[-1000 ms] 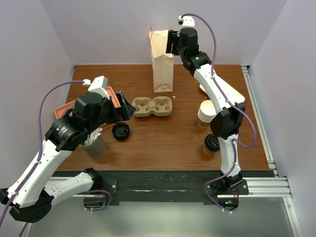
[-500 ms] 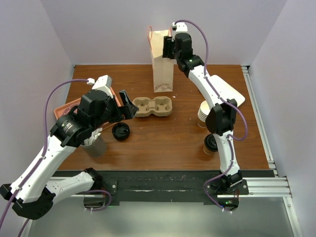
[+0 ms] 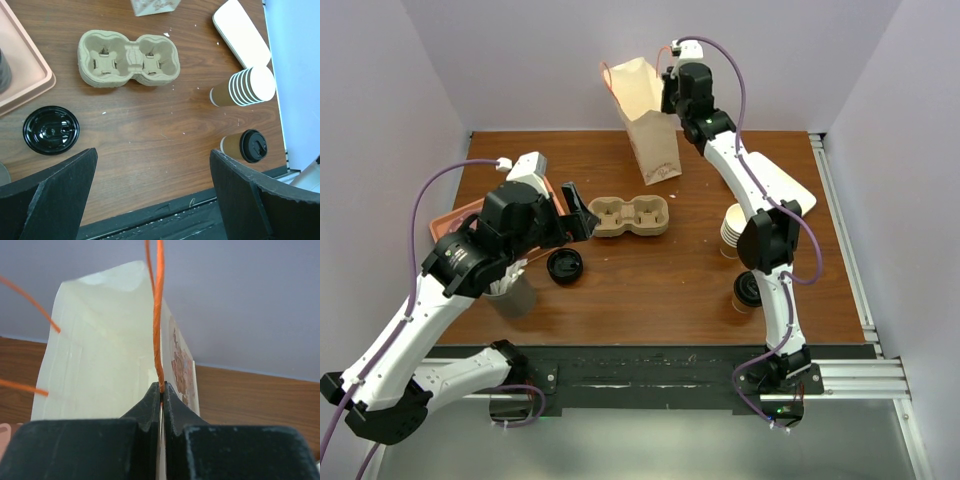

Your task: Pack the takeout coffee

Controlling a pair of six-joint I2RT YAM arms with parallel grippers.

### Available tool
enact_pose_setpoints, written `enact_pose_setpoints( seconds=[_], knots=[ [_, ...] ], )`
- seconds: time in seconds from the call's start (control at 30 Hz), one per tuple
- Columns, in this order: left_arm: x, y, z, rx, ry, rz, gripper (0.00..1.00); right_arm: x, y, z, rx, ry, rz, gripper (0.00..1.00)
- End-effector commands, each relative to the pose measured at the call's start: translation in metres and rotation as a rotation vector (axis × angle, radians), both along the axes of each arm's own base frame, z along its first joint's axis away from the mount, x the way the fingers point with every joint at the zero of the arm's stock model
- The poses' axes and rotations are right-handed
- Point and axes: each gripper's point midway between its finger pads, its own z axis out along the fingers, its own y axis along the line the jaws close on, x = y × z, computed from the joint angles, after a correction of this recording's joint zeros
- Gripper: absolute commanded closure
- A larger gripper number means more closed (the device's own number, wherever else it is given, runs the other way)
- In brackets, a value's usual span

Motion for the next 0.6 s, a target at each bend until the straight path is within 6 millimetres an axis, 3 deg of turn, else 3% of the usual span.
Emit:
enact_pose_setpoints(
  seconds=[0.0, 0.27, 0.43, 0.47, 0.57],
  knots=[
    [0.007, 0.007, 0.018, 0.003, -0.073, 0.031, 0.00, -0.008, -0.001, 0.098, 0.098, -0.230, 0.035, 1.00],
    [0.010, 0.015, 0.028, 0.029, -0.120, 0.045, 0.00, -0.036, -0.009, 0.165, 0.160, -0.327, 0.059, 1.00],
    [0.013, 0.020, 0.031, 0.066, -0.136, 0.059, 0.00, -0.062, -0.011, 0.184, 0.192, -0.305, 0.100, 1.00],
    [0.012, 0.023, 0.031, 0.080, -0.124, 0.065, 0.00, -0.074, -0.016, 0.201, 0.204, -0.325, 0.102, 1.00],
    [0.011, 0.028, 0.030, 0.107, -0.109, 0.081, 0.00, -0.093, -0.017, 0.206, 0.224, -0.289, 0.128, 1.00]
  ],
)
